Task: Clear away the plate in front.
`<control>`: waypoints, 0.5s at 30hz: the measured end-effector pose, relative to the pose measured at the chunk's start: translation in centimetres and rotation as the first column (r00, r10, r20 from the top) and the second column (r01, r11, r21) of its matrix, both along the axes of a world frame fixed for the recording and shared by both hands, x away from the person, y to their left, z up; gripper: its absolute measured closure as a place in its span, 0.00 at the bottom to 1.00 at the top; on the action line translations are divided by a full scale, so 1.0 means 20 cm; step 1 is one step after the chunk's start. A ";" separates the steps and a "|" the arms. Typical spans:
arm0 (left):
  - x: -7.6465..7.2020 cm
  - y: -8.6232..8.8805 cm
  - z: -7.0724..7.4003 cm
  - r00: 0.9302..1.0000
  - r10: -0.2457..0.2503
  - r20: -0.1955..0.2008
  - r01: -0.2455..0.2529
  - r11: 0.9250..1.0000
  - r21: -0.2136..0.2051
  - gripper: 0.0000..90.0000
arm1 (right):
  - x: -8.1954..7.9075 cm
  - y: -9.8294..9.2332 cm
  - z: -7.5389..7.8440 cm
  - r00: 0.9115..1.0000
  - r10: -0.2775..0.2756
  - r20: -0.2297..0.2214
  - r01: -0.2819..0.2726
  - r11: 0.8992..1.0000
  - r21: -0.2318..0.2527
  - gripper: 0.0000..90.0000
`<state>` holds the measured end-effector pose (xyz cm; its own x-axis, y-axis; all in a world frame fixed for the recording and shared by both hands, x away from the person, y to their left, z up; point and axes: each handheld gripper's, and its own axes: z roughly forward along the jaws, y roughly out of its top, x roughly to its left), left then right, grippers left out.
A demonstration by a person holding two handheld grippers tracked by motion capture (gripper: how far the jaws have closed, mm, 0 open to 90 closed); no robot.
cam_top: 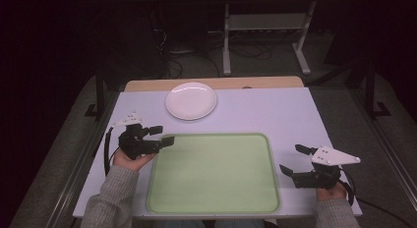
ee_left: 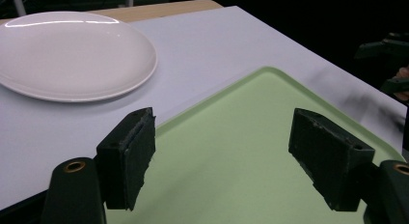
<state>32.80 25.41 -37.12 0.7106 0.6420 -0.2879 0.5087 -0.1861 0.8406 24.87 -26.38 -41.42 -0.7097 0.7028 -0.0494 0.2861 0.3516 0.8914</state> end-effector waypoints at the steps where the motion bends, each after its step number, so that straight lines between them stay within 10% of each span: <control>1: 0.01 0.00 0.00 1.000 -0.001 -0.001 0.001 1.000 0.004 0.27 | 0.00 0.00 0.00 1.000 0.002 -0.001 -0.002 1.000 -0.002 0.15; 15: 0.19 -0.05 0.04 0.999 0.024 -0.027 -0.023 1.000 0.017 0.29 | -0.01 -0.01 0.01 1.000 -0.007 0.004 0.007 1.000 0.012 0.15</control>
